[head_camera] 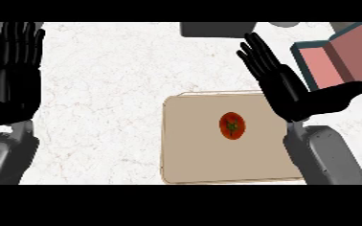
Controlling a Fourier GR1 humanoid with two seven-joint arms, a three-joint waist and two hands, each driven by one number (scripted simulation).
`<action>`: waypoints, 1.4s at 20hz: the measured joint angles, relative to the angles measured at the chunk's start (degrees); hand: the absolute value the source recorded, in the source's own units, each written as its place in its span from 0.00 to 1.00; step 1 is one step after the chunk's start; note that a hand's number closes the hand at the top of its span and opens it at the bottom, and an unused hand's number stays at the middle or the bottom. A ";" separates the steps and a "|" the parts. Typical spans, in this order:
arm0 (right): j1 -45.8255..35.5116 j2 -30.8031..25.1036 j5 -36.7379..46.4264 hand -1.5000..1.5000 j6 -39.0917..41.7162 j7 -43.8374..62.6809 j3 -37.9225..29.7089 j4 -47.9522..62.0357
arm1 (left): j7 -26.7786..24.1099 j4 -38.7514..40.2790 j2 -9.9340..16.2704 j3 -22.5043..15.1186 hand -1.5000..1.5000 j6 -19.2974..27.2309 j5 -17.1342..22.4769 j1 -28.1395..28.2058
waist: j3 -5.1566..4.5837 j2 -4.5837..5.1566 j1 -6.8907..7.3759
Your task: Pick the tomato from the tray and place it in the cardboard box
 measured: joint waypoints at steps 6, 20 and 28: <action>5.72 -6.24 4.32 1.00 -4.67 -7.92 -10.28 -0.42 | 4.75 1.96 -1.53 -1.12 0.50 0.37 1.44 5.69 | 0.73 -0.45 -2.12; 20.94 -18.98 33.20 0.00 -17.08 -24.92 -11.29 1.06 | 15.52 0.40 -4.25 -5.78 0.50 1.11 2.60 9.02 | 0.76 -0.64 -1.58; 24.14 -29.91 41.51 0.00 -5.63 -4.36 -3.38 -12.89 | 16.42 -0.29 -4.54 -5.97 0.50 1.01 1.91 9.79 | 0.64 -0.74 -1.36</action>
